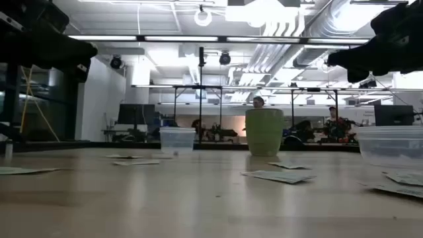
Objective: Pick and place items into bin
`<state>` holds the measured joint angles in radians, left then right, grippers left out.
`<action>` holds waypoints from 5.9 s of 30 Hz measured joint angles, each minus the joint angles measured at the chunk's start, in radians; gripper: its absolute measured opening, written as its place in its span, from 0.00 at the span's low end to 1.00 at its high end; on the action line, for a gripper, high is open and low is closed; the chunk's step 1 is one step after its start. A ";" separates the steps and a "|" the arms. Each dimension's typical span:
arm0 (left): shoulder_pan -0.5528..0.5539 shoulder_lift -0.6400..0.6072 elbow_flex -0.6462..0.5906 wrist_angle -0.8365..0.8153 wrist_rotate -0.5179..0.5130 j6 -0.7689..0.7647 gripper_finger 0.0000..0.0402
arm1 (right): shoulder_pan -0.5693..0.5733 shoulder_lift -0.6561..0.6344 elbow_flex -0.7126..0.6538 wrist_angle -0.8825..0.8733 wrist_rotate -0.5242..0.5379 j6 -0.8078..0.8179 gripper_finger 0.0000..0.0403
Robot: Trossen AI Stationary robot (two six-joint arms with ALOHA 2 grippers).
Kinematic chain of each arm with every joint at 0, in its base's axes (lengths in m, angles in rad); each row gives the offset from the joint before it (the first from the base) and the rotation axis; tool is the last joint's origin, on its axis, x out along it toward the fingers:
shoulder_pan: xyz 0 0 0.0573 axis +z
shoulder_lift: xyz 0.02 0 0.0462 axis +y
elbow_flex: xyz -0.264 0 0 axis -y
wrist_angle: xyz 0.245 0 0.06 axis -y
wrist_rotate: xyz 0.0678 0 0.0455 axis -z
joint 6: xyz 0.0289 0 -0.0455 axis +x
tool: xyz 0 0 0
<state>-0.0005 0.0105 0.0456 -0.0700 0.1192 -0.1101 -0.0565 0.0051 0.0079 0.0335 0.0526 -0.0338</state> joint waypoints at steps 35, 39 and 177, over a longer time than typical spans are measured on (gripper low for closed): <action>0.000 0.000 0.000 0.000 0.000 0.000 0.23 | 0.000 0.000 0.000 0.000 0.000 0.000 0.00; 0.000 0.000 0.000 0.000 0.000 0.000 0.23 | 0.000 0.000 0.000 0.000 0.000 0.000 0.00; 0.000 0.000 0.000 0.065 -0.316 0.000 0.23 | -0.002 0.483 0.268 0.286 0.043 -0.193 0.43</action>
<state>-0.0002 0.0109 0.0453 -0.0051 -0.1970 -0.1105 -0.0586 0.4880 0.2760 0.3191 0.0959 -0.2273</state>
